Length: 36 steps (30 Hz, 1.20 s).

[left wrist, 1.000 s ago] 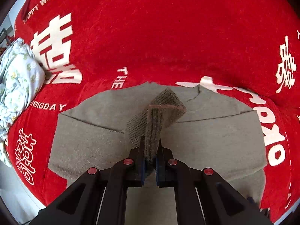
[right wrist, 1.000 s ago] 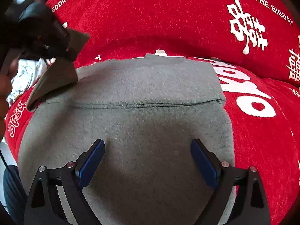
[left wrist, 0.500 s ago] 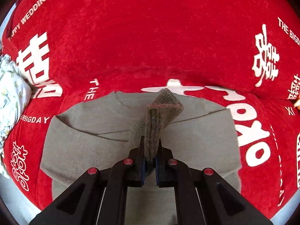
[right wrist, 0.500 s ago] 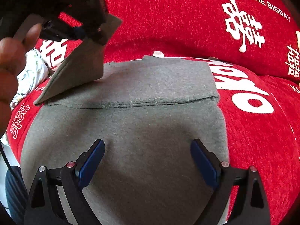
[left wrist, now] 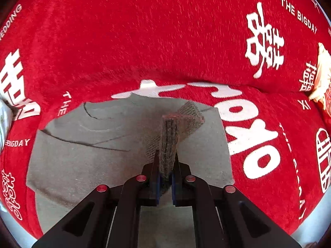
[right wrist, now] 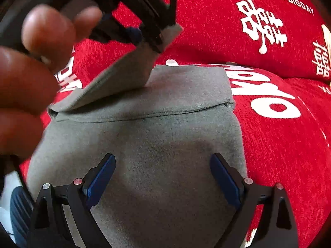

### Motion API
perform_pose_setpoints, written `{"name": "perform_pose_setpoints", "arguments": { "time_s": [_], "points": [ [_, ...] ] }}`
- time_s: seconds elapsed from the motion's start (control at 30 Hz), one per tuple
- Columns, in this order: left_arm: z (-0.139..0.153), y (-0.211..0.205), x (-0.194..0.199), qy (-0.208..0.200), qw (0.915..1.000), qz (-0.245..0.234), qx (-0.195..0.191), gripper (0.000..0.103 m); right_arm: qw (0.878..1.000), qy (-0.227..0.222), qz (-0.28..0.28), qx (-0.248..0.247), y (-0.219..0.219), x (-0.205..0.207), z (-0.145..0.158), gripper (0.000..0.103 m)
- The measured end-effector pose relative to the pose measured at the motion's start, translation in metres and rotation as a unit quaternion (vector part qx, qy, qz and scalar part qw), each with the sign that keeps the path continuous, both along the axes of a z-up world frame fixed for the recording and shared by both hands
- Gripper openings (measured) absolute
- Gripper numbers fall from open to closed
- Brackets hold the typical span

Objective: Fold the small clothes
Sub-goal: 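Carry the sleeve with the left tool across the sweater body, then lay the sleeve on the body and open the left tool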

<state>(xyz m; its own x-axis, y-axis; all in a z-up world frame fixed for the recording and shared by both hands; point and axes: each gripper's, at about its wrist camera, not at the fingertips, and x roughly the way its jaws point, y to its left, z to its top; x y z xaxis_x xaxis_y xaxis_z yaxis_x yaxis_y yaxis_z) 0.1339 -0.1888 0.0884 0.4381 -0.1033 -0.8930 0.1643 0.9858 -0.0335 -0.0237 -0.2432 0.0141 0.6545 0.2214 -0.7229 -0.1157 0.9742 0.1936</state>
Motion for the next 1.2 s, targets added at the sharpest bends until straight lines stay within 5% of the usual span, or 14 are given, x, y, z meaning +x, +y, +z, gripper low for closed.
{"name": "perform_pose_setpoints", "arguments": {
  "time_s": [0.33,0.53,0.9,1.0,1.07,1.13,1.2],
  "points": [
    [-0.02,-0.011,0.012,0.036,0.9956,-0.049,-0.072,0.008,1.0,-0.008,-0.002,-0.004,0.001,-0.002,0.0,0.095],
    [-0.033,-0.018,0.018,0.047,0.9936,-0.069,-0.077,0.008,1.0,-0.011,-0.001,-0.023,0.006,-0.002,-0.001,0.095],
    [-0.064,-0.012,0.029,0.095,0.9806,-0.08,-0.151,0.009,0.998,-0.014,0.001,-0.054,0.016,-0.004,-0.003,0.095],
    [-0.067,-0.009,0.029,0.104,0.9754,-0.086,-0.174,0.029,0.998,-0.014,0.002,-0.058,0.018,-0.004,-0.003,0.095],
    [-0.063,-0.009,0.028,0.101,0.9742,-0.091,-0.18,0.068,0.998,-0.015,0.005,-0.057,0.018,-0.005,-0.003,0.096],
    [-0.058,-0.01,0.024,0.087,0.9798,-0.088,-0.157,0.094,0.998,-0.014,0.008,-0.056,0.018,-0.005,-0.003,0.097],
    [-0.05,-0.007,0.021,0.07,0.9836,-0.094,-0.137,0.094,0.998,-0.013,0.01,-0.057,0.018,-0.004,-0.003,0.098]
  ]
}}
